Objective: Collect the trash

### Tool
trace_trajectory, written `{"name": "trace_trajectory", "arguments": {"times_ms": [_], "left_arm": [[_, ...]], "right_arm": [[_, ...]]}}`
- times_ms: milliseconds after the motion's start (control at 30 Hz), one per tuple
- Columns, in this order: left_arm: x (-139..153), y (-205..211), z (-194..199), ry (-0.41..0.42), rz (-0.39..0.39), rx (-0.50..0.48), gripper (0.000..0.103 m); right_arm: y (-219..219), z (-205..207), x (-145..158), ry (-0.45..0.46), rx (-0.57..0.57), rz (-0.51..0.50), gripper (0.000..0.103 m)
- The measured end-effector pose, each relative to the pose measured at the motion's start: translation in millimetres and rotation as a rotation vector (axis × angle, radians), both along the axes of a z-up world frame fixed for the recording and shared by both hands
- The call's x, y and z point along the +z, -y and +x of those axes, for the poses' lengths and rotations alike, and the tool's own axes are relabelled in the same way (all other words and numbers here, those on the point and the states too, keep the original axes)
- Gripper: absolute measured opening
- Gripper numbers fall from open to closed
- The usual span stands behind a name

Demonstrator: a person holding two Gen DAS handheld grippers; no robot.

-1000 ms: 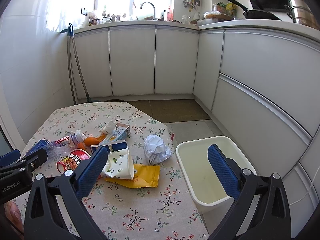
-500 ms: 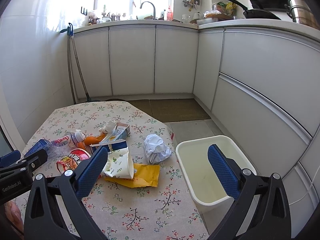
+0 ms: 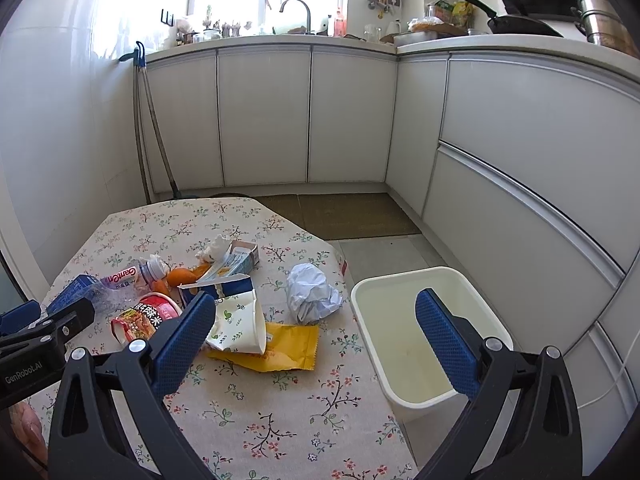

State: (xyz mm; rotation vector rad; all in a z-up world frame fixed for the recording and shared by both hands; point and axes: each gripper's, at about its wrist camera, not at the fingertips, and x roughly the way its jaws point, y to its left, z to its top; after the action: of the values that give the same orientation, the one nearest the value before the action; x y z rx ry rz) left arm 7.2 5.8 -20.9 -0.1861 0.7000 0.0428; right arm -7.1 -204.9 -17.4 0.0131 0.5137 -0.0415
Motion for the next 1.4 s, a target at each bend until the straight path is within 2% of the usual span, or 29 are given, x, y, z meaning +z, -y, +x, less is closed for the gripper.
{"name": "trace_trajectory", "arguments": {"times_ms": [300, 500, 700, 833, 967, 1033, 1100, 1200, 1300, 1400], "left_arm": [[-1, -1, 2, -0.013, 0.000, 0.003, 0.096], [-3, -14, 12, -0.050, 0.001, 0.046, 0.096], [14, -51, 32, -0.055, 0.007, 0.116, 0.096], [31, -86, 47, -0.051, -0.002, 0.182, 0.096], [49, -131, 66, -0.027, 0.004, 0.235, 0.096], [44, -155, 80, -0.070, 0.001, 0.199, 0.096], [23, -177, 96, -0.187, -0.055, 0.124, 0.096], [-17, -203, 107, -0.332, -0.103, 0.159, 0.096], [-42, -204, 120, -0.431, -0.056, 0.139, 0.096], [-59, -204, 134, -0.489, 0.047, 0.153, 0.096]], "right_arm": [[-2, 3, -1, -0.017, 0.000, -0.007, 0.098], [0, 14, -7, -0.097, 0.003, 0.020, 0.098], [8, 35, -14, -0.245, -0.014, 0.038, 0.098], [2, 47, -16, -0.309, -0.004, 0.000, 0.098], [-8, 64, -11, -0.347, 0.054, -0.019, 0.098], [-7, 74, -10, -0.357, 0.083, -0.012, 0.098], [-3, 83, -14, -0.364, 0.111, 0.015, 0.098], [10, 94, -32, -0.415, 0.135, 0.081, 0.098], [25, 104, -49, -0.500, 0.140, 0.206, 0.098], [32, 106, -53, -0.527, 0.154, 0.298, 0.098]]}}
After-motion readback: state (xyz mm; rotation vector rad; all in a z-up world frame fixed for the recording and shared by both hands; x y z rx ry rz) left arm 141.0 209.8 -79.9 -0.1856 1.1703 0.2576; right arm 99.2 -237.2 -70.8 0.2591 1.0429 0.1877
